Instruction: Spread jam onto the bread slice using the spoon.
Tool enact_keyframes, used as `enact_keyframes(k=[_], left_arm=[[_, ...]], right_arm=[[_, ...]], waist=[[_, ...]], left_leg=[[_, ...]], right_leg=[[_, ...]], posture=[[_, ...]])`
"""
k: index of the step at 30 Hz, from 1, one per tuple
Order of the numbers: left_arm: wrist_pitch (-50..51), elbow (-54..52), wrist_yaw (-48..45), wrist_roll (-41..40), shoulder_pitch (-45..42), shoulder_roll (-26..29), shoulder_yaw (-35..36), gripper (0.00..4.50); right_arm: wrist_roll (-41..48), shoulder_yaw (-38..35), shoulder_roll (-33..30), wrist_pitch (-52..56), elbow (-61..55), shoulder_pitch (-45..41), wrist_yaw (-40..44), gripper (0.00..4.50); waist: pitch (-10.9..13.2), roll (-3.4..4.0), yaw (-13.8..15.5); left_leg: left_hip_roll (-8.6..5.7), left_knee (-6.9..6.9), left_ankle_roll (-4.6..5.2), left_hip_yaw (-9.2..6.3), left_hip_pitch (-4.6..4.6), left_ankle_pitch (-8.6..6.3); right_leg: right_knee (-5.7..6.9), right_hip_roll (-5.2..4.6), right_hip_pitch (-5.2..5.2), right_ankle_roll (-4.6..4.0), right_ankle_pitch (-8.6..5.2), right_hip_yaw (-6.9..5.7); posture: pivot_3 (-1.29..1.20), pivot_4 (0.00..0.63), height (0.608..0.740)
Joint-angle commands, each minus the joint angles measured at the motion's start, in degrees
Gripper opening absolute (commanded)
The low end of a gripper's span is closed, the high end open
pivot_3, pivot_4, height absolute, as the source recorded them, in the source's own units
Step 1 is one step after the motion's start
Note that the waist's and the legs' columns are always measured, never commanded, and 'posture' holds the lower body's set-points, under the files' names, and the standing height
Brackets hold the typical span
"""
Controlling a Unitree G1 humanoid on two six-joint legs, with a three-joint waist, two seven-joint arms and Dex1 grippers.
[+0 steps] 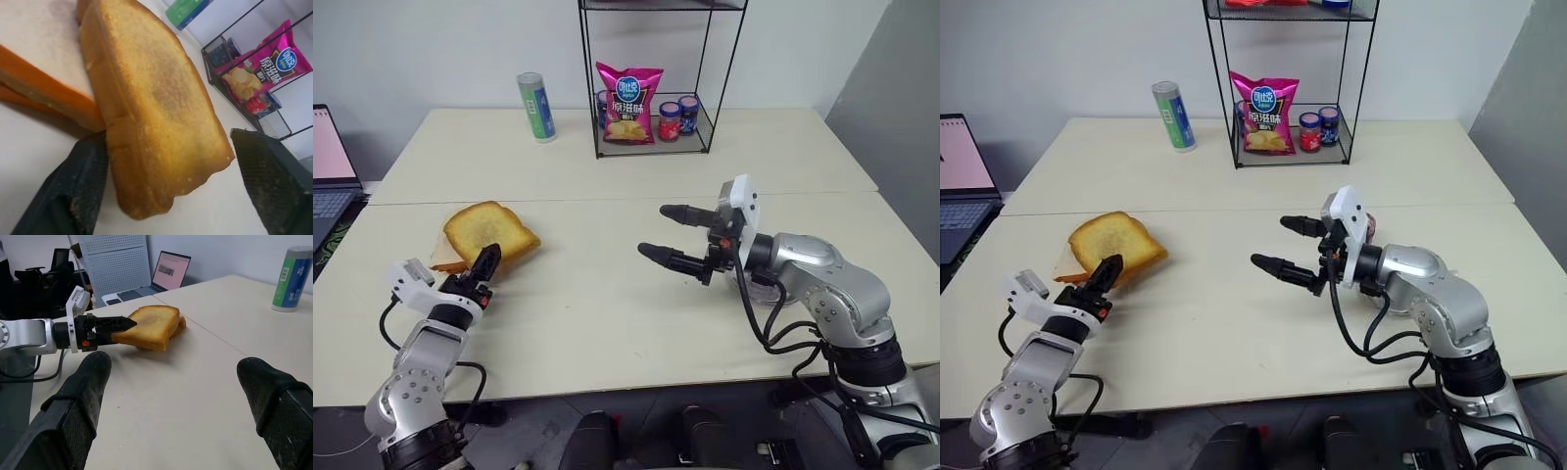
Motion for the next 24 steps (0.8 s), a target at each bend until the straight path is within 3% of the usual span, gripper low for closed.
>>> enact_keyframes(k=[1, 16, 20, 24], left_arm=[[-0.75, -1.74, -0.87, -1.64, 0.24, 0.03, -0.07, 2.97], [0.39, -6.62, 0.99, -5.90, 1.64, 1.41, 0.00, 0.05], [3.23, -9.33, 2.09, -9.86, -1.06, 3.18, -1.33, 0.00], [11.29, -14.05, 1.17, -20.36, -4.75, 5.78, -7.67, 0.00]], right_arm=[[0.39, -1.84, -0.02, -0.42, -1.59, 0.05, -0.43, 4.50], [-0.61, -2.10, 0.63, -2.32, 0.96, -0.01, -0.10, 4.50], [-0.40, -3.86, -0.61, -2.18, 1.01, 0.03, -0.37, 4.50], [2.26, -8.73, -3.97, 0.75, -1.68, 1.35, -1.27, 4.50]], waist=[[0.00, 0.00, 0.00], [0.00, 0.00, -0.01], [0.01, -0.02, 0.07], [0.04, -0.06, 0.45]], left_leg=[[0.00, 0.00, 0.00, -0.01, 0.00, 0.00], [0.01, 0.00, 0.00, -0.02, -0.01, 0.00], [0.01, -0.01, 0.00, -0.04, -0.03, 0.00], [-0.02, 0.03, 0.00, -0.11, -0.09, 0.00]], right_leg=[[0.00, 0.00, 0.00, 0.00, 0.00, 0.01], [-0.01, -0.01, 0.00, 0.01, -0.03, 0.03], [-0.02, 0.00, 0.00, 0.12, -0.09, 0.03], [-0.03, -0.02, 0.00, 0.13, -0.09, 0.02]], posture=[[0.00, 0.150, 0.740], [0.00, 0.150, 0.740], [0.00, 0.150, 0.740], [0.00, 0.150, 0.740]])
